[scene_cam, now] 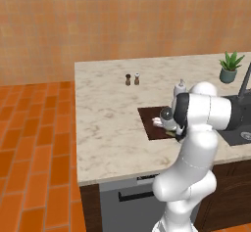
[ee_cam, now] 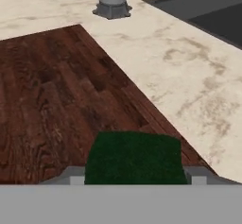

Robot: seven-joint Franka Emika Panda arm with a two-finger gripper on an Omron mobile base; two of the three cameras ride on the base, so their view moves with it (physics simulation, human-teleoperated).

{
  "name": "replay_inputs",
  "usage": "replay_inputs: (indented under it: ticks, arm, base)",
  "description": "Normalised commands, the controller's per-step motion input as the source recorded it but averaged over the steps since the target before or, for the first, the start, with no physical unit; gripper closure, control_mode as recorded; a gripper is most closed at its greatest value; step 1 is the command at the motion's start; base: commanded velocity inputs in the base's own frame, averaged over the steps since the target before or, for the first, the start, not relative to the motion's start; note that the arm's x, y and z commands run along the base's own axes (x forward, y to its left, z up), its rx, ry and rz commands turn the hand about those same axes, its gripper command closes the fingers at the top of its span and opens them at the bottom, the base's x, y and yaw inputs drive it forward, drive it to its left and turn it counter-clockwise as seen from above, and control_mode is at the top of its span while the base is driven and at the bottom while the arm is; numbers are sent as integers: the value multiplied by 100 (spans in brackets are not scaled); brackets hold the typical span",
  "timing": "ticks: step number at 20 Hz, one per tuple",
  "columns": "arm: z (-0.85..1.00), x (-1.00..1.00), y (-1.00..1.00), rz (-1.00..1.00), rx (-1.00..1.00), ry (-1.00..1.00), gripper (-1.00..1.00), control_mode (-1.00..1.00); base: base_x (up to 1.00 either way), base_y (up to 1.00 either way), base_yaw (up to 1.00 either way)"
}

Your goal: Pick up the sponge from the counter and clean the cutting board by briefly scrubbing or pressing down on the cutting board. Once finished, release the sponge.

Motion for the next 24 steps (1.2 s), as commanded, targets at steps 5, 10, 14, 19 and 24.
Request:
replay_inputs:
  ticks: [5,10,14,19,24]
  arm:
    - [9,22,2,2,8,0,-100,-100]
    - [16,16,12,5,2,5,-100,-100]
    - [61,-3,9,7,0,1,-100,-100]
    - [100,-22,20,11,8,-5,-100,-100]
    - [100,-49,2,10,14,-14,-100,-100]
  base:
    - [0,0,0]
    - [0,0,0]
    - [0,0,0]
    - [0,0,0]
    - [0,0,0]
